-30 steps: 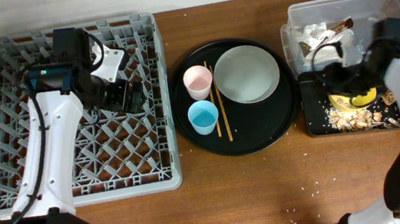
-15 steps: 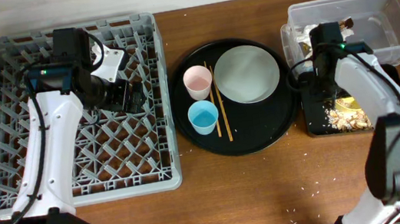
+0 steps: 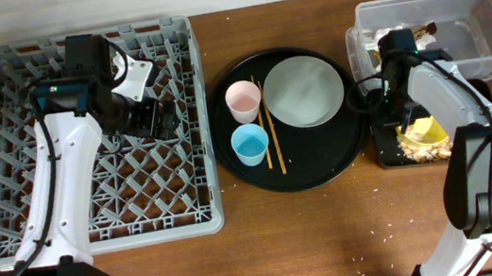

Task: Sort waste into correct bins and load items into the dishwasher rack
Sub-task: 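Tip the yellow bowl over the black tray to dump the scraps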

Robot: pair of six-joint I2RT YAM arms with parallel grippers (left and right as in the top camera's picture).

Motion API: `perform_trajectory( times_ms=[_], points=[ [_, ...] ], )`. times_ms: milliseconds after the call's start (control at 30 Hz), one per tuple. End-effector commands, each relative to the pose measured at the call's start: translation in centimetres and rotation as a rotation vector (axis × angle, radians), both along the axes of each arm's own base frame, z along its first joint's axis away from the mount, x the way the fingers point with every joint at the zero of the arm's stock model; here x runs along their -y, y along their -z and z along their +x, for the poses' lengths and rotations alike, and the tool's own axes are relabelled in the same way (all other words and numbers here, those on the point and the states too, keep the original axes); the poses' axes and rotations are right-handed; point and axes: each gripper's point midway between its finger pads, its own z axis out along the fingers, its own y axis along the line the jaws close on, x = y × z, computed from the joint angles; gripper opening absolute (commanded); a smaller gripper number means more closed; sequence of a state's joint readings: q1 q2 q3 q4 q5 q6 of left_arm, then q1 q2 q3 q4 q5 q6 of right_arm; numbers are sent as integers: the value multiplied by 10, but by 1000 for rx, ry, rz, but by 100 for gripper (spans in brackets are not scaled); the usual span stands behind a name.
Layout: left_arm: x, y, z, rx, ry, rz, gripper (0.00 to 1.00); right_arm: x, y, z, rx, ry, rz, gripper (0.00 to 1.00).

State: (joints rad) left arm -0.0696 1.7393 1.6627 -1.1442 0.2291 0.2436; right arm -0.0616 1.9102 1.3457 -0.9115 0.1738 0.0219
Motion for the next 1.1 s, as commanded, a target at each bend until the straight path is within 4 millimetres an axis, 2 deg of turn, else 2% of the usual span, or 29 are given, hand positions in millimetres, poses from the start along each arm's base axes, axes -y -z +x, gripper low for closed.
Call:
perform_trajectory(
  times_ms=[0, 67, 100, 233, 400, 500, 633, 700, 900, 1067],
  points=[
    [-1, -12, 1, 32, 2, -11, 100, -42, -58, 16, 125, -28, 291, 4],
    [-1, -12, 1, 32, 2, -11, 100, -51, -97, 11, 176, -58, 416, 4],
    [-1, -12, 1, 32, 2, -11, 100, -54, -109, 6, 196, -67, 494, 4],
    [-1, -12, 1, 32, 2, -11, 100, -54, -130, 2, 293, -114, 784, 4],
    [-1, -12, 1, 32, 2, -11, 100, -20, -153, 1, 563, -153, 1118, 4],
    [-1, -12, 1, 32, 2, -11, 100, 3, -146, 2, 694, -105, 1249, 4],
    [-1, -12, 1, 32, 2, -11, 100, 11, -128, -5, 854, -82, 1419, 4],
    [-1, -12, 1, 32, 2, -11, 100, 11, -117, -6, 846, -69, 1426, 4],
    [-1, -12, 1, 32, 2, -11, 100, 20, -118, -5, 866, -61, 1412, 4],
    [-1, -12, 1, 32, 2, -11, 100, 50, -126, -5, 766, 221, 1520, 4]
  ],
)
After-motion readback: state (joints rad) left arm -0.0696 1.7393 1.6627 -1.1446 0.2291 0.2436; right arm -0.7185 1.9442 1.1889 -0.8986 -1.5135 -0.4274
